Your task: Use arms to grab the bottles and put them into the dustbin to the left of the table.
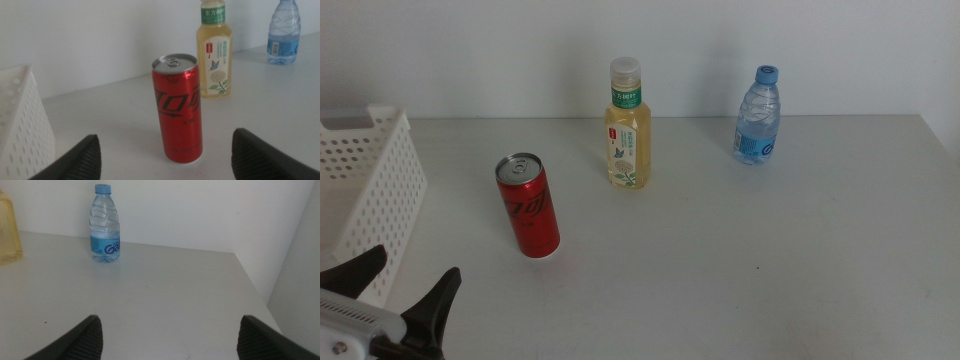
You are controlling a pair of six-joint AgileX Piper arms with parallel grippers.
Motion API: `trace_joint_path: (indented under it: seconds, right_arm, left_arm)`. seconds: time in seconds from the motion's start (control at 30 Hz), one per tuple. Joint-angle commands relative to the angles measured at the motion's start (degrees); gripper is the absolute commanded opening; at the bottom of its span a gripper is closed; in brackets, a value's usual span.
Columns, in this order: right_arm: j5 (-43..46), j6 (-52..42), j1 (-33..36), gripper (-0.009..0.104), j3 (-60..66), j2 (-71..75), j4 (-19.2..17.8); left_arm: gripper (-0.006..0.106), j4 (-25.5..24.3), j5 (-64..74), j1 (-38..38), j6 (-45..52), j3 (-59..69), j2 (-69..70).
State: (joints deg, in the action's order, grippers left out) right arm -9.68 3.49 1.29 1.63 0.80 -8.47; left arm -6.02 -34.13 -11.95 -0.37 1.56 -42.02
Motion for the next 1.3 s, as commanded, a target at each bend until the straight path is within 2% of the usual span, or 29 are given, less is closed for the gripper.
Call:
trace_joint_path:
  seconds: [0.0,0.23,0.67,0.9,1.27]
  right_arm:
    - [4.5,-0.3,-0.1,0.094,-0.6,1.2,-0.5]
    - [4.5,-0.3,-0.1,0.094,-0.6,1.2,-0.5]
    - [4.5,-0.3,-0.1,0.094,-0.6,1.2,-0.5]
    - [4.5,-0.3,-0.1,0.094,-0.6,1.2,-0.5]
    - [4.5,-0.3,-0.1,0.094,-0.6,1.2,-0.5]
  left_arm:
    - [0.087,0.2,-4.5,0.0,-1.3,-2.2,-2.9]
    - [0.087,-1.8,-7.8,0.0,-3.2,-8.6,-14.8]
    - [0.087,-2.9,-30.3,0.0,-7.3,-15.6,-43.3]
    - [0.087,-5.3,-31.3,0.0,-7.5,-20.9,-51.6]
    - [0.087,-5.1,-31.3,0.0,-7.3,-28.8,-60.6]
